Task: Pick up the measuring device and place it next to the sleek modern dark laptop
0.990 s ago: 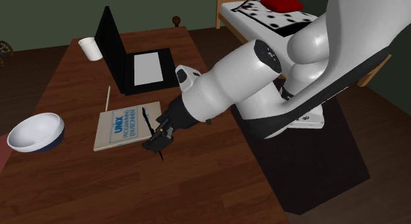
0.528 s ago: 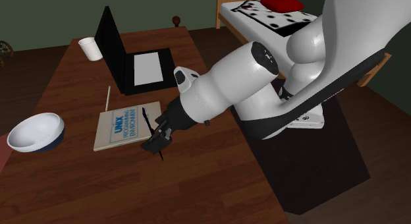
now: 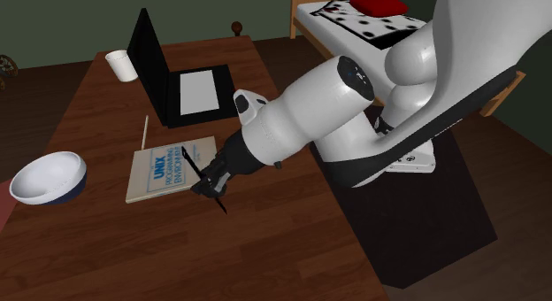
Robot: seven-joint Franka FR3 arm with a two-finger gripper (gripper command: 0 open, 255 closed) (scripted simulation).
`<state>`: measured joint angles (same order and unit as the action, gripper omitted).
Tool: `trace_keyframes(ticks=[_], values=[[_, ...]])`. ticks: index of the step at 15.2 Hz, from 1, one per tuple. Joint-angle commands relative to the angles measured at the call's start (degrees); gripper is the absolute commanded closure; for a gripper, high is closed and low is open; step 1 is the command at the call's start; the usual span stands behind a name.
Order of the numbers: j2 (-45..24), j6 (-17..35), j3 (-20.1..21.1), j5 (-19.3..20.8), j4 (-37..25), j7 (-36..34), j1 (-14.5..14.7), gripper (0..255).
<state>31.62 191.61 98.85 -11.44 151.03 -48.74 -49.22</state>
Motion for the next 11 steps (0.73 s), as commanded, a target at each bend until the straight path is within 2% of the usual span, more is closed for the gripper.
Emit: trace_keyframes(ticks=[1, 3, 11], values=[[0.00, 0.00, 0.00, 0.00, 0.00, 0.00, 0.00, 255], [0.00, 0.02, 0.04, 0.01, -0.01, -0.01, -0.05, 255], [-0.91, -6.27, -12.41, -0.46, -0.39, 3.24, 11.24, 255]])
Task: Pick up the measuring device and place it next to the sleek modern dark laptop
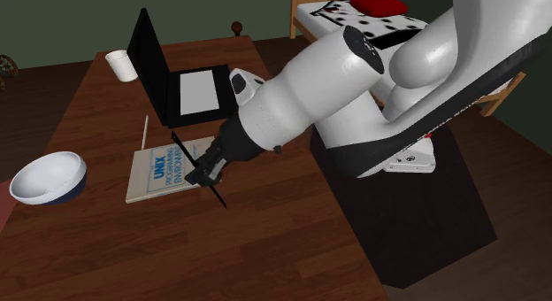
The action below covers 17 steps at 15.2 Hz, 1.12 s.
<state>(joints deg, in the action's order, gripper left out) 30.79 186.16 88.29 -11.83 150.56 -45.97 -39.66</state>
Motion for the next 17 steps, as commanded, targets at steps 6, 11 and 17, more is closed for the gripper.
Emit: trace_keyframes(ticks=[6, 11, 17], values=[[0.29, -5.69, -10.48, -0.36, -0.80, 2.69, 9.28, 255], [1.10, -9.80, -16.75, -0.70, -1.92, 4.49, 14.59, 255], [2.42, -14.73, -23.02, -1.15, -3.69, 6.57, 19.57, 255]])
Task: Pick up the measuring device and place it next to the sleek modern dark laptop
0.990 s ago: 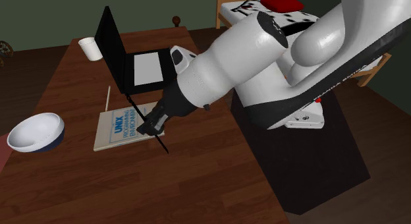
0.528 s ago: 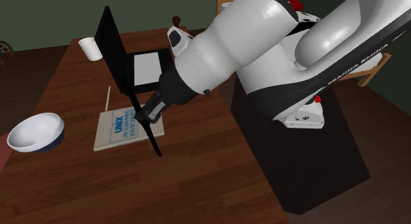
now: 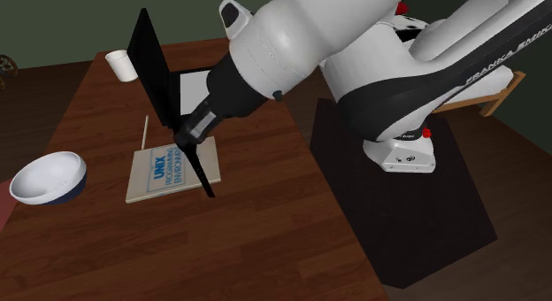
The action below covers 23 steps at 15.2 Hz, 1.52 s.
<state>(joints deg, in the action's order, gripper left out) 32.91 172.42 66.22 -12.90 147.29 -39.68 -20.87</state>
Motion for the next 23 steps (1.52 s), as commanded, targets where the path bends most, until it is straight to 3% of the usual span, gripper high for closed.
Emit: trace_keyframes(ticks=[1, 11, 23], values=[[0.54, -1.81, -1.86, -0.16, -0.77, 0.61, 1.47, 255], [2.89, -9.87, -9.37, -0.64, -4.86, 3.58, 6.43, 255], [4.84, -19.14, -15.42, -0.49, -11.25, 6.21, 8.98, 255]])
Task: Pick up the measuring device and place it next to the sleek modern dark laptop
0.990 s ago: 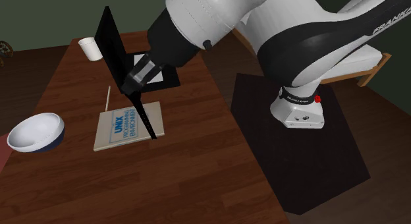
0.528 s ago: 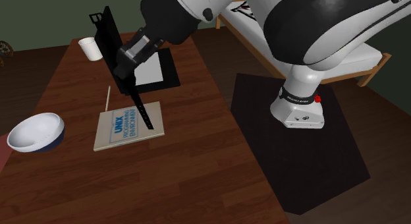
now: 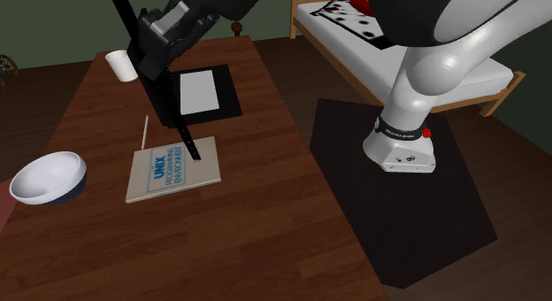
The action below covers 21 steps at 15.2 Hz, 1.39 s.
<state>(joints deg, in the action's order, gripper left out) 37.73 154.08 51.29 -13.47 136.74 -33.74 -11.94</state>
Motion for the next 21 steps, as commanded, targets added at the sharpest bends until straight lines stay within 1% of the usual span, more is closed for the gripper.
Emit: trace_keyframes(ticks=[1, 16, 21], values=[[0.11, -1.56, -0.89, 0.13, -1.30, 0.46, 0.14, 255], [0.28, -12.38, -5.38, 1.24, -11.49, 2.48, 0.19, 255], [-6.39, -8.74, -6.84, 2.96, -13.57, 6.80, -3.41, 255]])
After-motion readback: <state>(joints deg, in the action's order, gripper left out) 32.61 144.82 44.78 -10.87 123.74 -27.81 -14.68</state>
